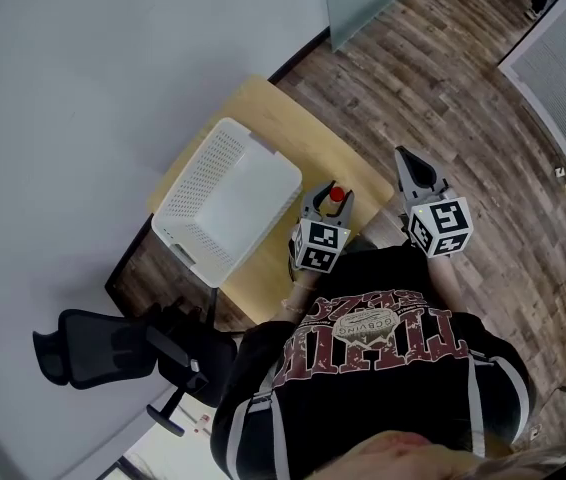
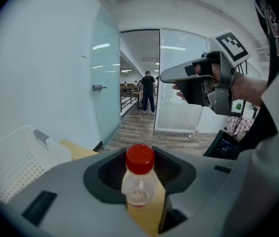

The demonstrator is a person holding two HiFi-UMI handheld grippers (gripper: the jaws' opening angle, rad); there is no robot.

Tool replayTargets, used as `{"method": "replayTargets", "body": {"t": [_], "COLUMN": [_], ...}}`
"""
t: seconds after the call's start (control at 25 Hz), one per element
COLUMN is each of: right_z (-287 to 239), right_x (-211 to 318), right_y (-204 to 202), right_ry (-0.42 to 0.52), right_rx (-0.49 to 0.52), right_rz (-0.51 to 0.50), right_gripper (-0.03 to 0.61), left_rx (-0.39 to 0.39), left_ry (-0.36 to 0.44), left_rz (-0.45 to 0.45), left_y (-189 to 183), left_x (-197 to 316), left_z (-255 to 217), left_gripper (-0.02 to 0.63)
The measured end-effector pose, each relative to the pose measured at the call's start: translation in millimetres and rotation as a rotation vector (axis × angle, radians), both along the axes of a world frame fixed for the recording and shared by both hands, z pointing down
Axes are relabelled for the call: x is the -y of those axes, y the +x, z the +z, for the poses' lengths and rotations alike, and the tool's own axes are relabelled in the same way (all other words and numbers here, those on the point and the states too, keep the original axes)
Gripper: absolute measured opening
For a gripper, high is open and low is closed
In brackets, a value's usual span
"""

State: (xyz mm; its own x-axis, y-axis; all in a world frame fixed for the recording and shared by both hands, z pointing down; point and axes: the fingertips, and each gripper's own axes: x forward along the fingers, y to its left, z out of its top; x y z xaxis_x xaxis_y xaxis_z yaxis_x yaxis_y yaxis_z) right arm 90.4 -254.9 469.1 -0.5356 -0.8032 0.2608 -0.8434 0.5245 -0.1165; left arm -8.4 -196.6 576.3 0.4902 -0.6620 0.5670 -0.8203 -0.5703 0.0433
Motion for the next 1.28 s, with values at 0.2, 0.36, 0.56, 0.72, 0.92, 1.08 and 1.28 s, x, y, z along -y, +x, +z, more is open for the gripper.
{"method": "replayTargets", "body": {"t": [0.2,0.36,0.56,0.72,0.92,1.08,1.28], "right_z": [1.6,2.2,3.4,3.9,8.9,13.2,17.9], "right_x": [1.2,-0.1,-2.7,-3.4,-7.3,-11.8,-14.7], "right_y": [-5.2,-10.6,-17.3,-23.2,-30.9,-34.3,-38.5], "right_ry": [-0.003,-0.003,0.000,0.001,-0.012,-0.025,-0.037], "right_rx": [0.003,0.005,0.004,-0.003,-0.011,-0.017,-0.021], "right_rz": [-0.014,-0.030,-0.051,-0.077,-0.111,-0.128,-0.141], "right_gripper": [0.017,0.017,0.017,0.017,0.017,0.017,0.017], "left_rx": [0.005,0.011,0.007,-0.007,-0.034,-0.041,-0.076], "left_ry": [0.015,0.017,0.019,0.006,0.019,0.046,0.090], "left_rz": [-0.006,0.001,0.025,0.040,0.037,0.027,-0.038], "left_y": [2.2,2.8,4.1,8.5,9.7,4.2,-8.0], "left_x": [-1.3,-7.3,-10.5,-10.8,-12.5,-19.9,-19.7], "left_z": [-0.2,0.4,1.5,-0.5,-10.8,-26.5,-46.4], "left_gripper": [0.186,0.186,0.186,0.197,0.206,0.207,0.206]}}
